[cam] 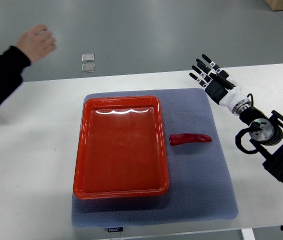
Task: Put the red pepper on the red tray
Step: 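Reach the right hand toward the red chili pepper beside the tray, then close the right hand's fingers around the red chili pepper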
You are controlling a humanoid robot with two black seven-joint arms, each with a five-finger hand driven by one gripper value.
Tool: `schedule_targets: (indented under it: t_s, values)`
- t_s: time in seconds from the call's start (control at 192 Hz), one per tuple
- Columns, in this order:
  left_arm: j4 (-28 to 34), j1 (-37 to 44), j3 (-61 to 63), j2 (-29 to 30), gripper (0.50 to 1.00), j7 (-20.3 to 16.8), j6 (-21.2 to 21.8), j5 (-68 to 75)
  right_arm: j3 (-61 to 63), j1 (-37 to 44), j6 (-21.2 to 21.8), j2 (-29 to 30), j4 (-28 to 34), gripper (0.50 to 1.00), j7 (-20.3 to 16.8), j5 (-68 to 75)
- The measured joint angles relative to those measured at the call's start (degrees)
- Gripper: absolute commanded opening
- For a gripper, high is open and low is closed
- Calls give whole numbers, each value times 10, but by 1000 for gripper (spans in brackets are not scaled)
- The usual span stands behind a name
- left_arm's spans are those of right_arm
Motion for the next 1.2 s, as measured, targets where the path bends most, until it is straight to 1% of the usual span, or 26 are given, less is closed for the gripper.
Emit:
schedule_targets:
  t_s: [0.396,0.49,0.558,0.704,0.829,0.918,1.017,1.106,1.199]
  values:
    - [0,0,0,0,1000,0,-2,0,-37,18,3,-7,0,907,-2,-18]
    - [0,0,1,0,1000,0,-2,0,-50,30,15,-9,1,907,-3,-52]
    - [0,0,1,0,1000,0,-2,0,-67,44,36,-18,4,907,-5,-108]
    - [0,0,-1,0,1000,0,-2,0,-132,86,89,-71,23,907,-8,-304]
    - [-3,0,-1,0,1000,0,-2,0,-212,129,110,-128,76,907,-8,-448]
    - [-3,0,-1,0,1000,0,-2,0,-286,165,113,-173,123,907,-8,-501]
    - [-4,0,-1,0,1000,0,-3,0,-349,192,111,-203,159,905,-9,-522]
    - [-3,0,0,0,1000,0,-3,0,-373,200,103,-213,171,905,-12,-542]
    - [-3,0,0,0,1000,0,-3,0,-382,199,81,-216,181,905,-14,-566]
